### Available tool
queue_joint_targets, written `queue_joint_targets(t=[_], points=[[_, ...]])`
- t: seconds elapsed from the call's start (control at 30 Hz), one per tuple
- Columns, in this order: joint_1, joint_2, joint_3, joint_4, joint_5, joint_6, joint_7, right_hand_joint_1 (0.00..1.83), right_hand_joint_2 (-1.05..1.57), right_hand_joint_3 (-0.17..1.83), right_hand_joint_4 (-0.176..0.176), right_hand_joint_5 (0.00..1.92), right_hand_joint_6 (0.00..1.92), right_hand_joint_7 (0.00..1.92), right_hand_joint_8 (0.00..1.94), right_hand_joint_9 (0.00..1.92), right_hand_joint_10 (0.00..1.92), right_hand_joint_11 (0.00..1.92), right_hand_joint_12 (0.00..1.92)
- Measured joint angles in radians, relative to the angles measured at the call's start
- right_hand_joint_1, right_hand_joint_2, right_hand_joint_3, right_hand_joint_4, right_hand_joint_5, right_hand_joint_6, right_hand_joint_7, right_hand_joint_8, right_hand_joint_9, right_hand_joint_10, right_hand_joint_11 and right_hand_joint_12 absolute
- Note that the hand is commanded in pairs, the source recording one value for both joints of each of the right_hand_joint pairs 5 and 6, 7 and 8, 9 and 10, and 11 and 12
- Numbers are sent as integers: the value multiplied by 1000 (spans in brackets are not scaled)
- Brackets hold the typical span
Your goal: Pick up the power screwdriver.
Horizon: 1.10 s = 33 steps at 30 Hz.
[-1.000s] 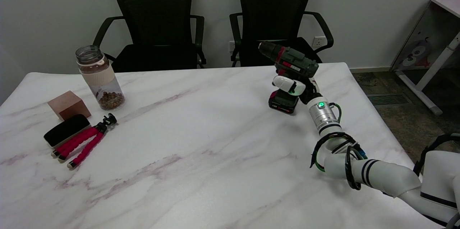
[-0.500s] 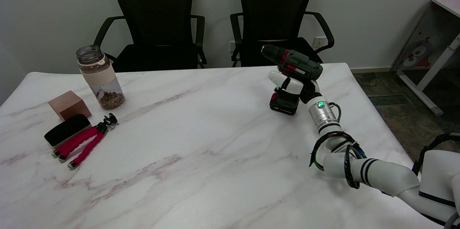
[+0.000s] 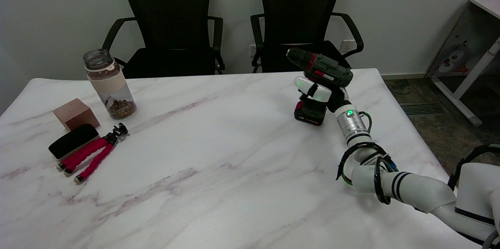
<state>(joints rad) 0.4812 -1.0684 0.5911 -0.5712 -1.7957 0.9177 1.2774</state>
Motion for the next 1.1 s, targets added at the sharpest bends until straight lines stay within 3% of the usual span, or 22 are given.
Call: queue_joint_targets(t=[0.1, 0.2, 0.4, 1.1], points=[[0, 0, 0, 1, 1, 0, 1, 909, 151, 816, 66, 311, 311, 311, 311, 673, 673, 1077, 1077], [1, 0, 1, 1, 4, 0, 2, 908, 147, 810, 68, 305, 305, 305, 305, 648, 648, 1011, 1011], [2, 0, 4, 2, 7, -1, 4, 887, 157, 782, 71, 323, 323, 323, 323, 641, 641, 1121, 1121], [-2, -1, 14, -9, 9, 16, 82, 885, 113, 812, 86, 337, 337, 337, 337, 644, 644, 1071, 1071]])
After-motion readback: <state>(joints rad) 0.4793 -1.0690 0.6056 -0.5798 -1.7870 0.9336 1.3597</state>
